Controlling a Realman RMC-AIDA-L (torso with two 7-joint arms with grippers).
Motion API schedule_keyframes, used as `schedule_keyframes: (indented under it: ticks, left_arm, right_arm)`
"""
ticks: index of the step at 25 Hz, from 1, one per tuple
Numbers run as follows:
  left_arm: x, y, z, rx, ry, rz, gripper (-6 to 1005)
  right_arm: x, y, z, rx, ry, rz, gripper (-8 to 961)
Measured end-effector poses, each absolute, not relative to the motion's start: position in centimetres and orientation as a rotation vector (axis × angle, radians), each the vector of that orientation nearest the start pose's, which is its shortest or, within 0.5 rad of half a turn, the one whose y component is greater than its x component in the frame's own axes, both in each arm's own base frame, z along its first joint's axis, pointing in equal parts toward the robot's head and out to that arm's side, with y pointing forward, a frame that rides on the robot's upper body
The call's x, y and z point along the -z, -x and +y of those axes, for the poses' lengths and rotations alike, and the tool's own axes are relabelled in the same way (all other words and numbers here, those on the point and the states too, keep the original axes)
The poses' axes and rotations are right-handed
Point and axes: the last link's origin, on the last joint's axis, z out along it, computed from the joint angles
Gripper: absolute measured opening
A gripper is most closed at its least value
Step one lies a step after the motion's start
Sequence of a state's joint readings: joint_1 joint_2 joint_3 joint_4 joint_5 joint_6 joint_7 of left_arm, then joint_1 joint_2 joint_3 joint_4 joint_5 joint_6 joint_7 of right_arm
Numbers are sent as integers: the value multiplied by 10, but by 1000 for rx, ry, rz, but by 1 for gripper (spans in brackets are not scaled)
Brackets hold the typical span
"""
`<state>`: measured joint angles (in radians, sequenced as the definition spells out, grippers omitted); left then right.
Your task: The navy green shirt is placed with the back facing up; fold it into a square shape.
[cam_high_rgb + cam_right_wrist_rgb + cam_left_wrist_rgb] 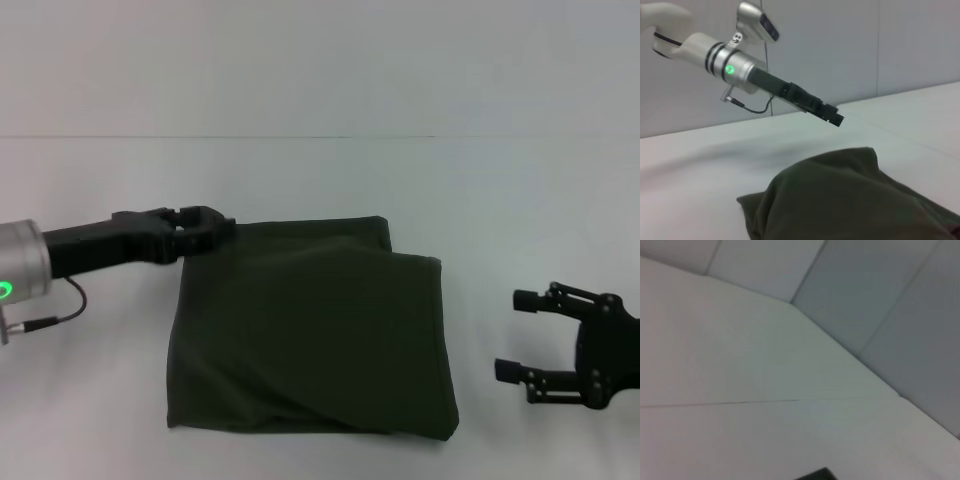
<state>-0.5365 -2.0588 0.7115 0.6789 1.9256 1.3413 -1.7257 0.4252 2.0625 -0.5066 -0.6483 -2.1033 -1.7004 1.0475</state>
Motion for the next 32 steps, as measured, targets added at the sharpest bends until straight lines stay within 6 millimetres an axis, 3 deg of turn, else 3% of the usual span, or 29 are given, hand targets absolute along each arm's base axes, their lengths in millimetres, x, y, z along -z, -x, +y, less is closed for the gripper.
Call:
schedule_keyframes:
  ticks: [3, 7, 9, 12, 22, 32]
  left_arm:
    - [-27, 267, 346, 730, 2564, -864, 737]
    - [-34, 270, 326, 744, 2595, -706, 744]
    - [-34, 274, 316, 730, 2586, -667, 801]
    - [-32, 281, 302, 711, 2579, -644, 886]
    - [-16, 304, 265, 760, 2537, -584, 887]
    - [0, 322, 248, 760, 2547, -599, 887]
  right_arm:
    - [-13, -294, 294, -689, 2698, 315, 922]
    - [-7, -285, 302, -692, 2701, 275, 923]
    - [-4, -282, 305, -703, 2700, 259, 923]
    - [0, -279, 306, -717, 2702, 244, 923]
    - [20, -284, 299, -723, 2699, 249, 925]
    - [33, -298, 284, -710, 2686, 309, 924]
